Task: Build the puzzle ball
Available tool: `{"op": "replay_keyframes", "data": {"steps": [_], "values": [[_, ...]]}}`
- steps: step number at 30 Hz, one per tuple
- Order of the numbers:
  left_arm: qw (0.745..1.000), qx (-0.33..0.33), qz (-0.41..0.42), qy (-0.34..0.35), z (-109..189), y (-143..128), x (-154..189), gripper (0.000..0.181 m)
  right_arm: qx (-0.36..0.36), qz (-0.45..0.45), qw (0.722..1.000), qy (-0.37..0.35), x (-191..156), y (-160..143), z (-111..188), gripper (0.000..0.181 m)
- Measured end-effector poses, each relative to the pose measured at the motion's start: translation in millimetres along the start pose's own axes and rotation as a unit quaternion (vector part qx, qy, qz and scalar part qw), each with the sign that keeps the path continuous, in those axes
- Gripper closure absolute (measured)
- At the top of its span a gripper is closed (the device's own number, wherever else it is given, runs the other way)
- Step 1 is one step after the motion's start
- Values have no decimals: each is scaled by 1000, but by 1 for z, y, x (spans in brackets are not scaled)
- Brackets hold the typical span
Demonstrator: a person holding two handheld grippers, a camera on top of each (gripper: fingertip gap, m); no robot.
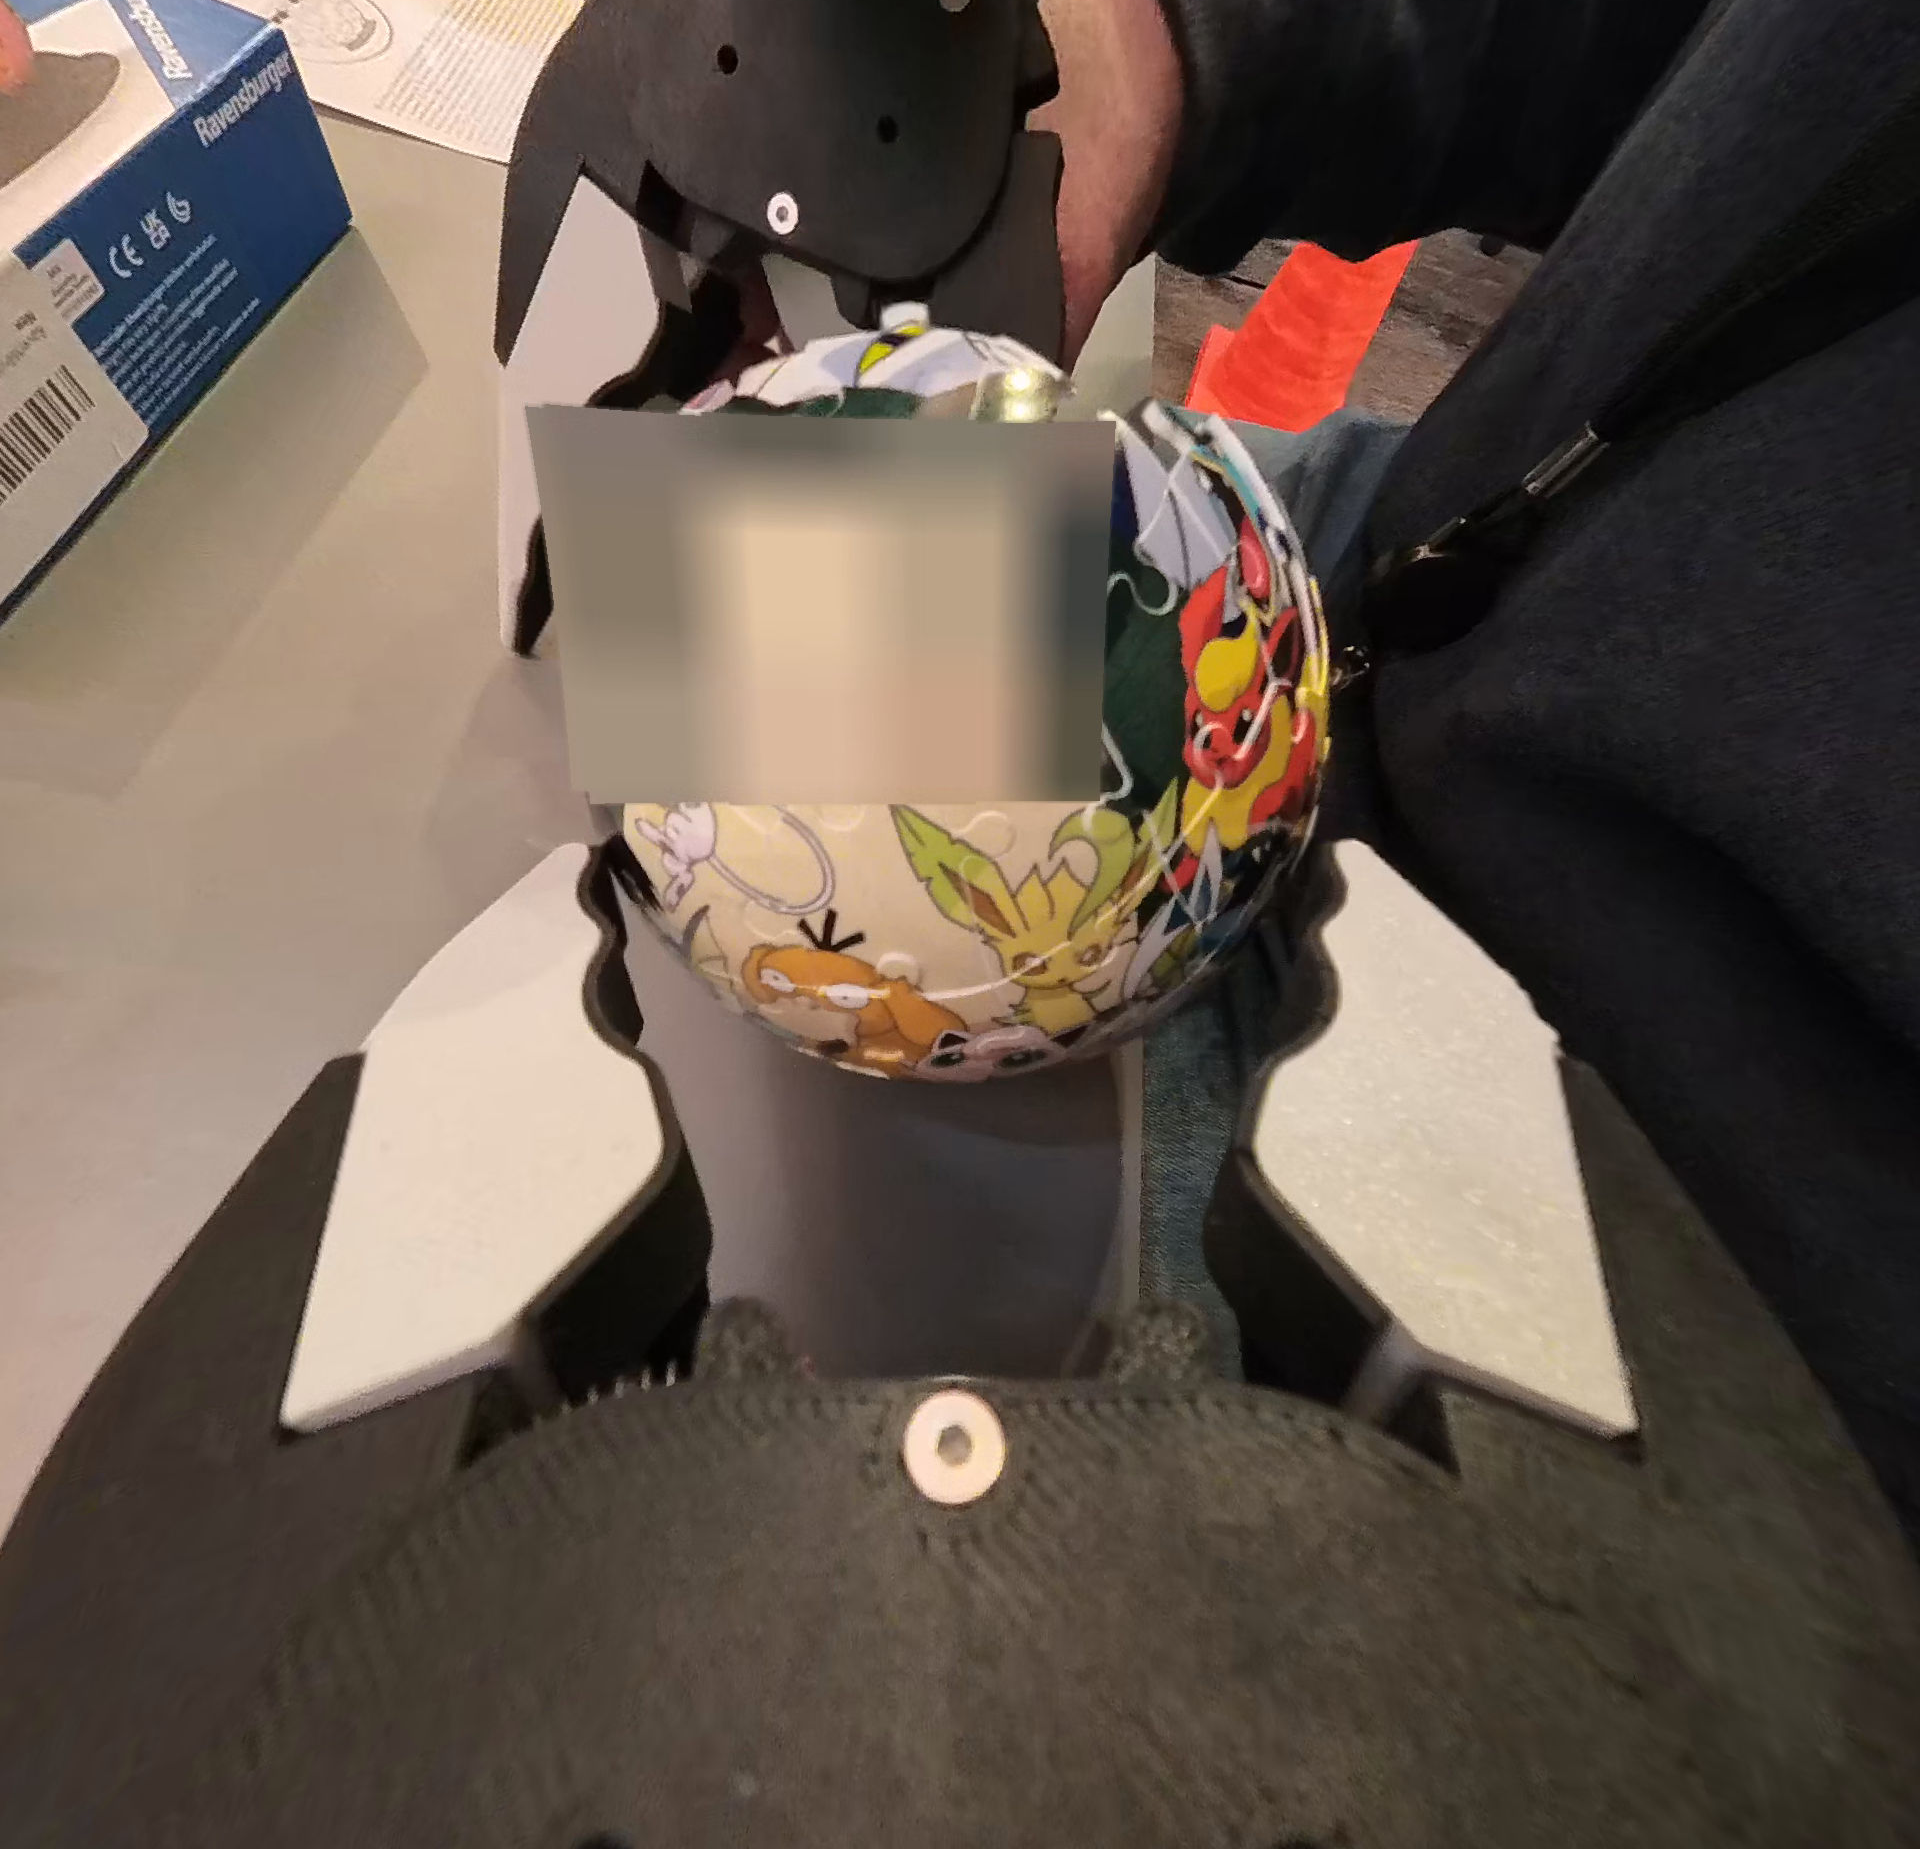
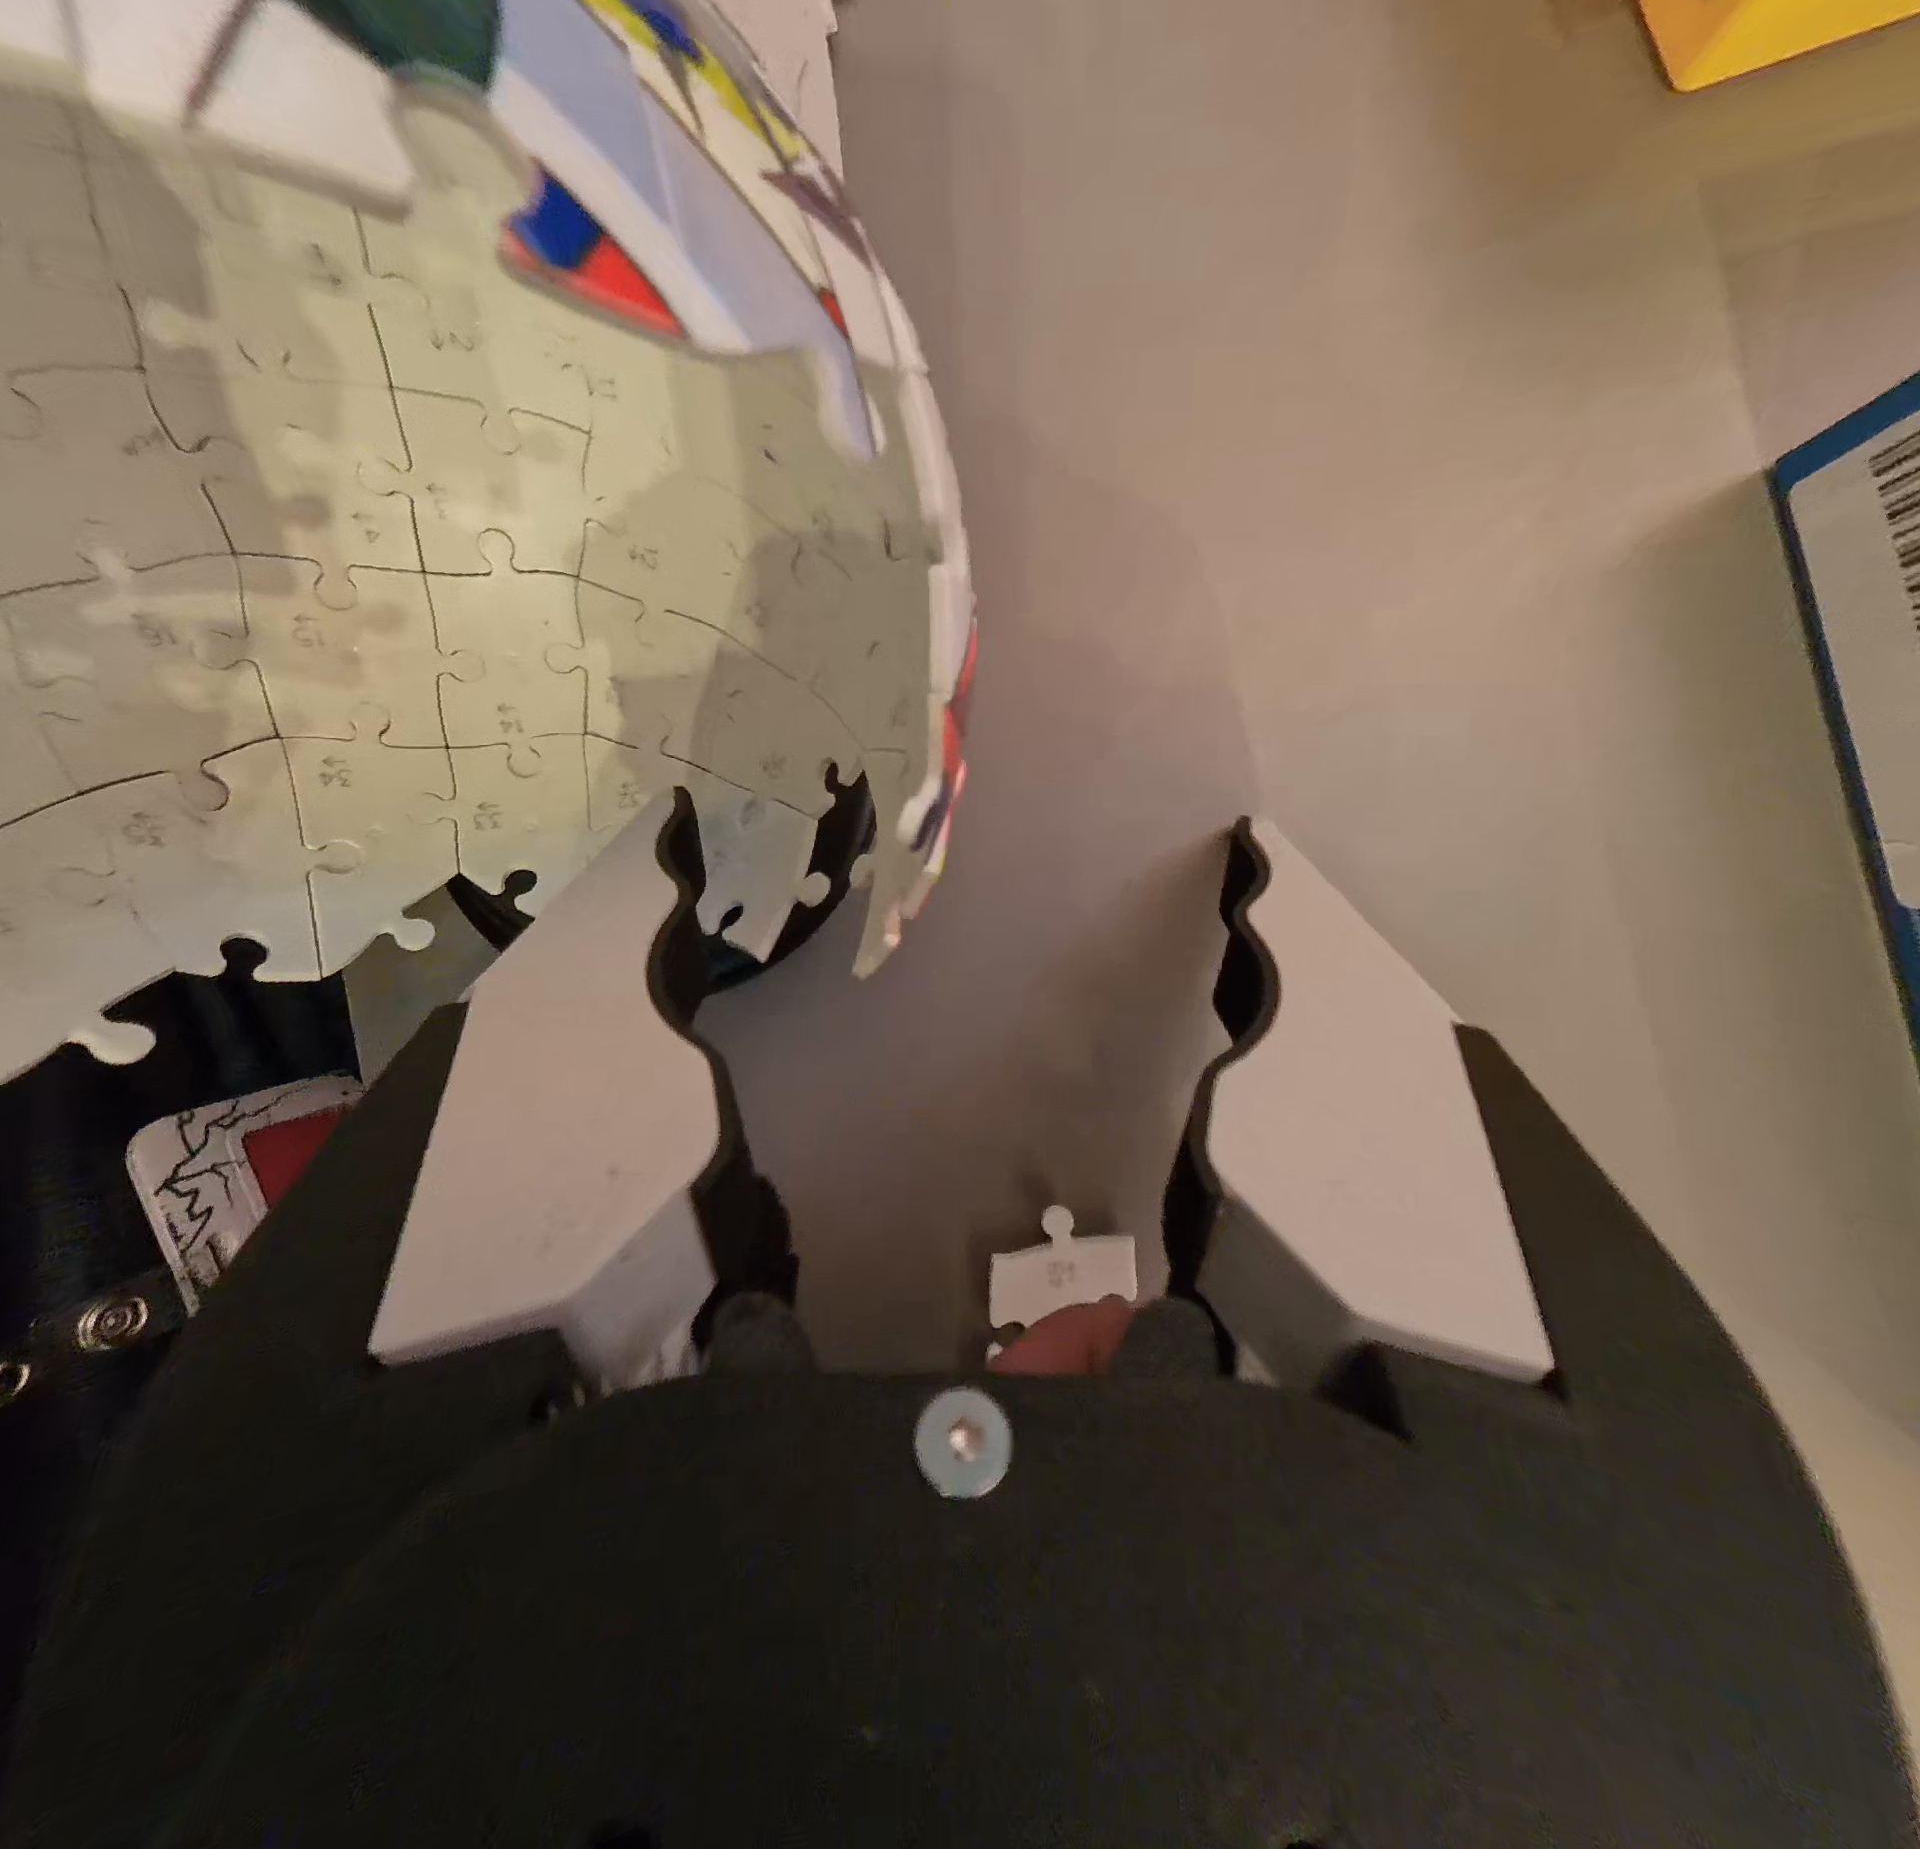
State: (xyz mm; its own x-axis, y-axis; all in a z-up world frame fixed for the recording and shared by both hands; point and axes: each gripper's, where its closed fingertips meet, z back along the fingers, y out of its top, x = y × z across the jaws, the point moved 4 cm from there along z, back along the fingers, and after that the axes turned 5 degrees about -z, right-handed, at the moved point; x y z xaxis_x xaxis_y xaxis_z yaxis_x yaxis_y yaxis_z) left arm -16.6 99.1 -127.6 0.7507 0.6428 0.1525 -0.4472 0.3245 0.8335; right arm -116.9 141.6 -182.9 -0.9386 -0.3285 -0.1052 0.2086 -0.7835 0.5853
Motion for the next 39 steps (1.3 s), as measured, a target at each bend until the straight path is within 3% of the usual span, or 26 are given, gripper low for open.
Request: {"op": "replay_keyframes", "data": {"steps": [7, 14, 39], "values": [[1000, -17, -3, 14, -10, -9, 8, 44, -9, 12, 1000, 11, 2, 1, -1, 80], [998, -24, -27, 59, -26, -13, 3, 40, 4, 18, 1000, 15, 3, 0, -1, 80], [998, -53, -28, 7, -30, -6, -3, 43, -16, 55, 998, 26, 3, -1, 0, 85]]}}
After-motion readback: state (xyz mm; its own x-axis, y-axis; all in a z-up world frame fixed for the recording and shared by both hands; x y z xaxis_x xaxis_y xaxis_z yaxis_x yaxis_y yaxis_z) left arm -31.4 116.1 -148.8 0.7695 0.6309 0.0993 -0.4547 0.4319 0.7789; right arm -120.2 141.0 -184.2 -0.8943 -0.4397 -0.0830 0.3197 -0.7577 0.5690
